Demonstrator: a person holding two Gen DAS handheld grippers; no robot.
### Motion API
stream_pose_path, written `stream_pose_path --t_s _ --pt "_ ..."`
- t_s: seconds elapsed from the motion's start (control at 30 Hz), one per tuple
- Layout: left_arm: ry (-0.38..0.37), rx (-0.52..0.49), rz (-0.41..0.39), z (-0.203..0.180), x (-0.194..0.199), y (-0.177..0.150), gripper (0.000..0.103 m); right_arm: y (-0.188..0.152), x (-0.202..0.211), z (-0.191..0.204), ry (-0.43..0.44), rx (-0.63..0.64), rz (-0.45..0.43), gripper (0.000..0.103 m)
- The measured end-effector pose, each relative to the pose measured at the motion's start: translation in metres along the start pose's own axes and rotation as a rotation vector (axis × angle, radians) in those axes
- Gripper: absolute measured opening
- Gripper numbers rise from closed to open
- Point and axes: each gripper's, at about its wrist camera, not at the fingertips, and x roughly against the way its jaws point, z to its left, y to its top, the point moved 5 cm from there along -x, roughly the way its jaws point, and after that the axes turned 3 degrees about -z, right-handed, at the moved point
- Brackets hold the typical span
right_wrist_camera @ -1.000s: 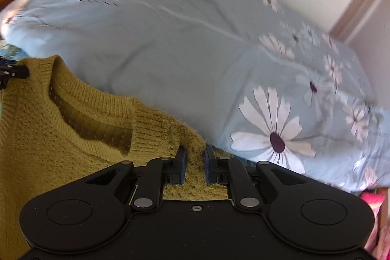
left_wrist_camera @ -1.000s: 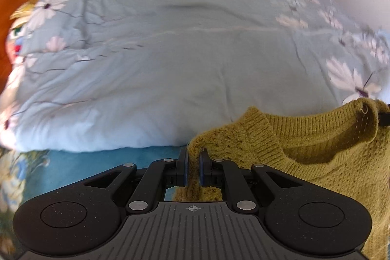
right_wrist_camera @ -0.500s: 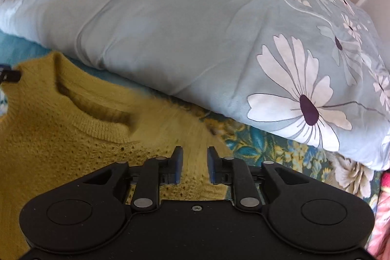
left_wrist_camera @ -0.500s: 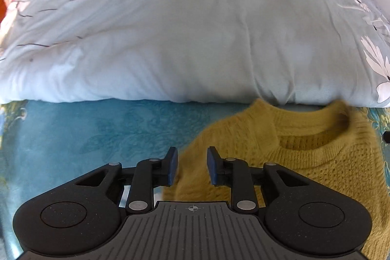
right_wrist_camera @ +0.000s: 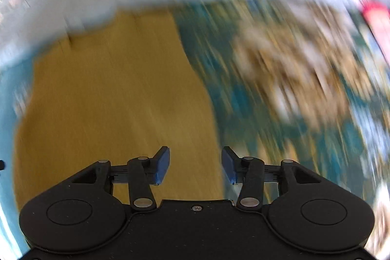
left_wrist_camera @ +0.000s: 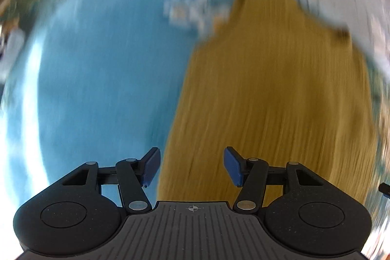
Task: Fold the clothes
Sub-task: 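Open both grippers and release the sweater, then grasp the sweater hem with the left gripper while the right gripper grasps the hem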
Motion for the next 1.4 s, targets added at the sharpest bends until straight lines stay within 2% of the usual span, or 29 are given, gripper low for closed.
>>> stream_pose_path --t_s 0.07,0.17,0.23,0.33,0.53,0.73,0.8,0.83,0.87,0.9,0.97,1.0,1.07,1.1,1.3,1.4 --pt "-0.022 -0.014 0.055 0.003 -0.004 -0.036 0.055 -0.048 0.002 -0.019 -0.009 -0.081 0.067 0.048" --pt "-0.039 0.035 0.102 0.009 -0.015 -0.073 0.055 -0.105 0.006 -0.038 0.011 -0.215 0.131 0.048" --pt "-0.026 0.039 0.107 0.01 -0.021 -0.085 0.055 -0.127 0.007 -0.043 0.022 -0.264 0.14 0.048" --pt "0.003 -0.019 0.099 0.005 -0.026 -0.092 0.056 -0.145 0.006 -0.038 0.053 -0.278 0.137 0.049" --pt "0.014 -0.044 0.103 0.011 -0.028 -0.094 0.057 -0.152 -0.008 -0.017 0.105 -0.24 0.143 0.052" --pt "-0.01 0.047 0.113 0.027 -0.027 -0.097 0.056 -0.152 -0.017 -0.009 0.111 -0.283 0.153 0.053" --pt "-0.015 0.067 0.11 0.029 -0.026 -0.096 0.056 -0.152 -0.017 -0.009 0.13 -0.34 0.153 0.051" --pt "-0.016 0.069 0.11 0.029 -0.026 -0.096 0.056 -0.152 -0.017 -0.009 0.14 -0.362 0.151 0.044" --pt "-0.018 0.07 0.109 0.029 -0.026 -0.095 0.052 -0.152 -0.016 -0.008 0.148 -0.381 0.15 0.033" --pt "-0.023 0.072 0.105 0.028 -0.025 -0.094 0.049 -0.152 -0.015 -0.007 0.152 -0.395 0.152 0.029" --pt "-0.036 0.076 0.098 0.026 -0.023 -0.092 0.031 -0.151 -0.013 -0.004 0.15 -0.404 0.151 0.012" --pt "-0.025 0.07 0.093 0.025 -0.022 -0.09 0.028 -0.15 -0.011 -0.002 0.148 -0.398 0.15 0.012" --pt "0.008 0.041 0.071 0.022 -0.018 -0.086 0.014 -0.148 -0.008 0.002 0.143 -0.383 0.147 0.01" --pt "0.024 0.031 0.06 0.021 -0.015 -0.083 0.011 -0.147 -0.006 0.005 0.139 -0.369 0.148 0.01" --pt "0.065 0.065 -0.021 0.034 0.014 -0.069 0.008 -0.146 0.006 0.026 0.128 -0.291 0.151 0.009" --pt "0.073 0.029 -0.022 0.024 0.017 -0.088 0.008 -0.149 0.01 0.038 0.117 -0.256 0.158 0.009"
